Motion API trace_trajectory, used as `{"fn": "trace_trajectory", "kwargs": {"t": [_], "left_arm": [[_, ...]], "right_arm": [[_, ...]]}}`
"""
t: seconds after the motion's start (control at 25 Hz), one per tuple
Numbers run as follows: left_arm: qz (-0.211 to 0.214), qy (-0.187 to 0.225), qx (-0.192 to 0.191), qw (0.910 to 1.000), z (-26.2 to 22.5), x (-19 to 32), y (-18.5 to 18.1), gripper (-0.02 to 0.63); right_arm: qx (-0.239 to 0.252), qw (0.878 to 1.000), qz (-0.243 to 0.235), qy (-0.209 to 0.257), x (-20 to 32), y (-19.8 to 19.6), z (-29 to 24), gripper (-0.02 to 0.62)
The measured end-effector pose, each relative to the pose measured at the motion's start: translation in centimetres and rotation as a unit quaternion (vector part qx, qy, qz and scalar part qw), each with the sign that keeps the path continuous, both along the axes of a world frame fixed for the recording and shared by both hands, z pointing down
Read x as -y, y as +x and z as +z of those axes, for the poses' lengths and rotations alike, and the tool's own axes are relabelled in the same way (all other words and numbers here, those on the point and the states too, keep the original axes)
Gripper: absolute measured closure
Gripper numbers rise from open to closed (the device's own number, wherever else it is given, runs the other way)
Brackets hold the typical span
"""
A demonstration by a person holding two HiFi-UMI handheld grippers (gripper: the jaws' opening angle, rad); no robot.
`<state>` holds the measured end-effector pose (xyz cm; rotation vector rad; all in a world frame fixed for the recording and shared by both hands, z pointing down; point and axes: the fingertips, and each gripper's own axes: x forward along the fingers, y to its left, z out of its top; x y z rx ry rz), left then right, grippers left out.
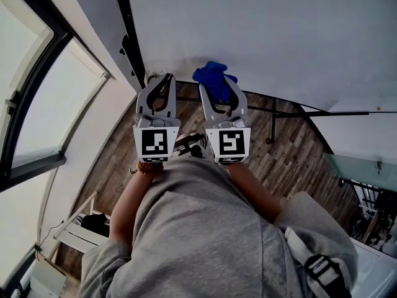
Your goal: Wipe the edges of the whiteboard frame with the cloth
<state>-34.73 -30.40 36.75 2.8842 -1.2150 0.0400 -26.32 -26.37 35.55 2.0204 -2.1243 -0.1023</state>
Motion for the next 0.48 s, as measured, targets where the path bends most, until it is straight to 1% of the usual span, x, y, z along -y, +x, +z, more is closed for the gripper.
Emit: {"fn": "trace_trajectory", "kwargs": {"t": [0.48], "left_arm": [[0.005, -0.005, 0.003, 1.0000, 0.40, -0.27, 0.17, 0.594]], "right_arm": [[0.008, 1.000, 0.002, -0.009, -0.12, 0.05, 0.49, 0.405]]}}
